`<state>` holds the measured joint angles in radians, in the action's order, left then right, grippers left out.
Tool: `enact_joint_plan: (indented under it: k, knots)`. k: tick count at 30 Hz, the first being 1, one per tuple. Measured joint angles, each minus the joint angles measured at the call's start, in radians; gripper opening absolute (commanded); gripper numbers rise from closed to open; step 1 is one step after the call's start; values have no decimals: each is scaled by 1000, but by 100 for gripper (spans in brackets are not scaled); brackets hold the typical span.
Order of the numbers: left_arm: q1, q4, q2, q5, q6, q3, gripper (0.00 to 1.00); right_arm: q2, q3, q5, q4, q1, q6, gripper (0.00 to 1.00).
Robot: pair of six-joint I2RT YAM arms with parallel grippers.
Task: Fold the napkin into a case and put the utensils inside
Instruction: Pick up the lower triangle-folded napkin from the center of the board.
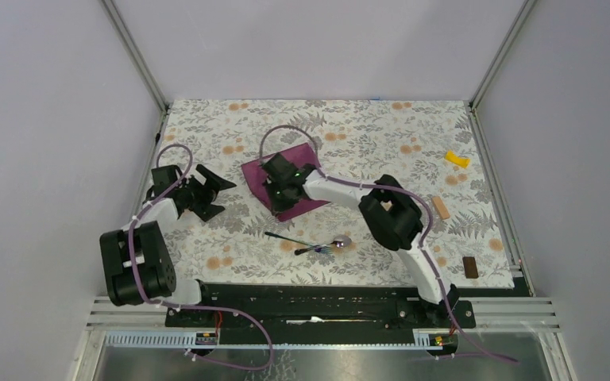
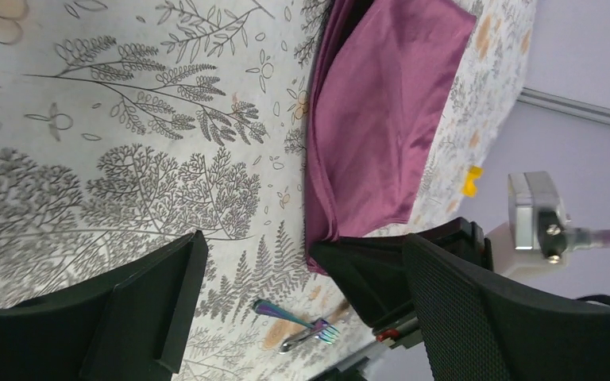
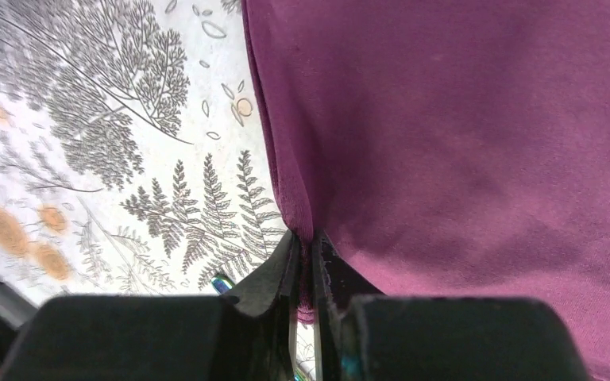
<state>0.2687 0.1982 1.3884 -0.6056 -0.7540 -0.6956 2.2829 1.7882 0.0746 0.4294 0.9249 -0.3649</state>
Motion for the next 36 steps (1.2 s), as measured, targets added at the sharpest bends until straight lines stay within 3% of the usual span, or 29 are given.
enact_joint_plan:
  k: [10, 16, 21, 24, 29, 36]
  knots:
    - [-73, -369, 205, -110, -214, 60, 99, -132, -210, 227, -286, -95, -118, 0]
    - [-164, -447, 296, -80, -265, 27, 98, -222, -282, 298, -386, -105, -163, 0]
    - [-180, -476, 370, -50, -286, -53, 92, -258, -327, 340, -446, -133, -180, 0]
    - [-180, -453, 399, -2, -267, -110, 84, -259, -351, 356, -472, -149, -190, 0]
    - [-182, -423, 407, 55, -238, -150, 62, -259, -395, 382, -500, -160, -208, 0]
    - [-193, -393, 449, 83, -216, -177, 51, -264, -426, 409, -547, -164, -218, 0]
